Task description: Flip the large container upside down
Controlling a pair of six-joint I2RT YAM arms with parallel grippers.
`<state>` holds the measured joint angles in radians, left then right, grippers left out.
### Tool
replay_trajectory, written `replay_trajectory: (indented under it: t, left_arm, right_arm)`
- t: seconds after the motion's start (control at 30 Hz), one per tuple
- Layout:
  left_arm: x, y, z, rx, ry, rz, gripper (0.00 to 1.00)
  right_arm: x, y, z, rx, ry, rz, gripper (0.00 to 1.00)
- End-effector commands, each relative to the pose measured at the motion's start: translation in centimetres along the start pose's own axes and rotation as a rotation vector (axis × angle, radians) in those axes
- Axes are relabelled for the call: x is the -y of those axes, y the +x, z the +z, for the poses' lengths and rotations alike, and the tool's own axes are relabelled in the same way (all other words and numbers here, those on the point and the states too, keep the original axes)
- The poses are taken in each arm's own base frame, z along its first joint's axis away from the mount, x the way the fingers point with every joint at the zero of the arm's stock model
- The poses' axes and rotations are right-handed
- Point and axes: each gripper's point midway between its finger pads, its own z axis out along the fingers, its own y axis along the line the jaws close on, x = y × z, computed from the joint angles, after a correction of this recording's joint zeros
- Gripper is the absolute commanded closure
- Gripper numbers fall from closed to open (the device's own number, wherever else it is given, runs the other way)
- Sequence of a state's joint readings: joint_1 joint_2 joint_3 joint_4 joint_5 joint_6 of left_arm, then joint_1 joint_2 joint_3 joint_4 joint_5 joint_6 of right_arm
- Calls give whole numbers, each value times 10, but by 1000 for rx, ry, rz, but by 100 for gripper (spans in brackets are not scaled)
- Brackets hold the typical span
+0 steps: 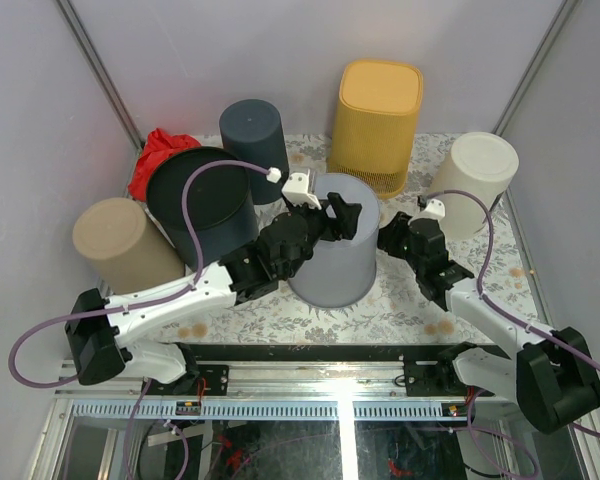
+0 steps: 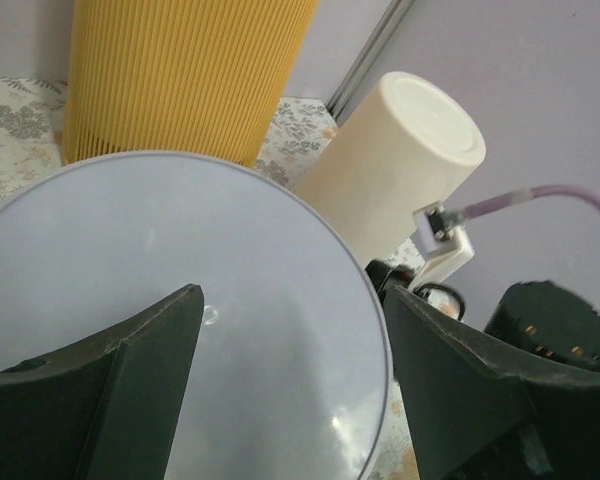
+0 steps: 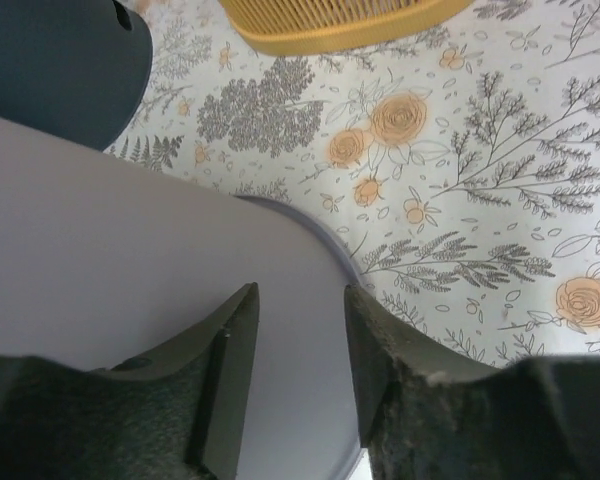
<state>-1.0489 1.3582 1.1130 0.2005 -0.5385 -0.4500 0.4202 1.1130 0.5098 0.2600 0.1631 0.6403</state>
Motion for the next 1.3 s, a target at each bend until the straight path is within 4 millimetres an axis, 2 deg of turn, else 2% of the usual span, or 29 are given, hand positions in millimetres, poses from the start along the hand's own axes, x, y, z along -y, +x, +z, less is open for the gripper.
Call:
replay_trajectory:
  t: [0.0,0.07,0.17,0.27,0.37,0.6,0.8,1.03,1.07,1.1,1.13,1.27]
  left_arm:
    - [-6,-8,-18,5,9,22,28]
    - [-13,-7,-28,1,7,21,27]
    - [-28,-11,-48,19,-10,11,27]
    - [-46,-11,-65,39,-34,-1,27]
    - [-54,-17,-81,58,-31,-23,27]
    - [-58,-35,-98,63,-39,-33,26]
    - [-69,-38,-106,57,-85,-17,25]
    - [-74,-35,-108,52,-97,-15,19]
    - [-74,-35,-108,51,-101,-18,14]
    - [-76,-34,-108,49,-109,-23,4]
    - [-76,-34,-108,50,-113,-26,1]
    - [-79,-33,-108,50,-123,-27,0]
  right_arm:
    - [-6,-25,-2,55,24,-59,50]
    - [-3,-27,-4,67,36,-63,44]
    - [2,-30,-8,94,50,-69,23]
    - [7,-31,-12,116,62,-77,11]
    - [10,-29,-12,124,63,-75,2]
    - [7,-21,-9,74,51,-85,0]
    - [6,-19,-10,68,42,-82,1]
    - [7,-20,-11,76,41,-82,0]
    - [7,-19,-11,75,41,-82,1]
    - [7,-19,-11,75,42,-82,0]
    - [7,-20,-12,77,42,-81,1]
    - [7,-21,-14,82,40,-79,1]
